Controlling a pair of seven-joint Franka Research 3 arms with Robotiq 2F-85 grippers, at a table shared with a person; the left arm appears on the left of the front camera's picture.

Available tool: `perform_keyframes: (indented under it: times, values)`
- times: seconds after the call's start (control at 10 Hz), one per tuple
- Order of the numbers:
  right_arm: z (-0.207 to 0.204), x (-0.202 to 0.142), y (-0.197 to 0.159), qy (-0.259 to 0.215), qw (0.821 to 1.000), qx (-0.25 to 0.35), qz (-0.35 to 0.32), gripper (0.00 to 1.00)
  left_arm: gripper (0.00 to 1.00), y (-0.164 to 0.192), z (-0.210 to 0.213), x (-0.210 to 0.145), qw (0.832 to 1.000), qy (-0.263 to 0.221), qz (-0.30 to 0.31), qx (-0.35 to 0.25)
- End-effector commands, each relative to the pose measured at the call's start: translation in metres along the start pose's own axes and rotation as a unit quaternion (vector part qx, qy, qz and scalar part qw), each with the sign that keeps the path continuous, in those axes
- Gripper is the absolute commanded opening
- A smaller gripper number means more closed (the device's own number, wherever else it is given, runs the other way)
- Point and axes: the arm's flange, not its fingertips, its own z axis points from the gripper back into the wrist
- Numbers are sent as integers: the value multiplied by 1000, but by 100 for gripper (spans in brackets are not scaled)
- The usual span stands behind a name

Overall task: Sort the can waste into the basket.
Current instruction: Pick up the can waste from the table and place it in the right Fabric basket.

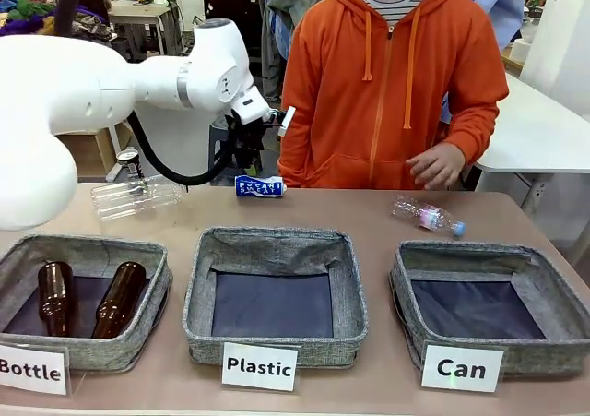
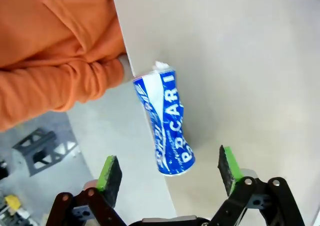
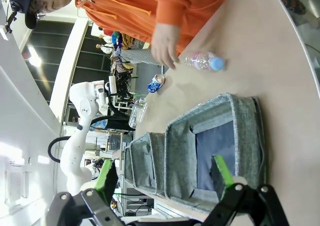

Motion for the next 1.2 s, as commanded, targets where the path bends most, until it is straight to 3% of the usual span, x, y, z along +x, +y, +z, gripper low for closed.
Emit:
perform_keyframes:
  times: [0.0,0.2,0.8,0.9,1.0,1.1]
  values:
    - [-1,3,0,-10,1000,12,13,100,100,31,-21,2,1000,-13,10,-16]
    - [-1,3,0,-10,1000,12,13,100,100,44,-41,-1,1000,-5,24,9]
    - [-1,3,0,-10,1000,12,13,100,100,53,-84,-4,998,38,44,-38]
    - [-1,3,0,-10,1000,12,13,100,44,55,-85,-3,997,48,49,-39]
    - [-1,3,0,-10,1000,12,13,100,40,54,-86,-3,997,48,50,-39]
    - [-1,3,0,-10,1000,12,13,100,0,54,-86,-3,997,50,52,-39]
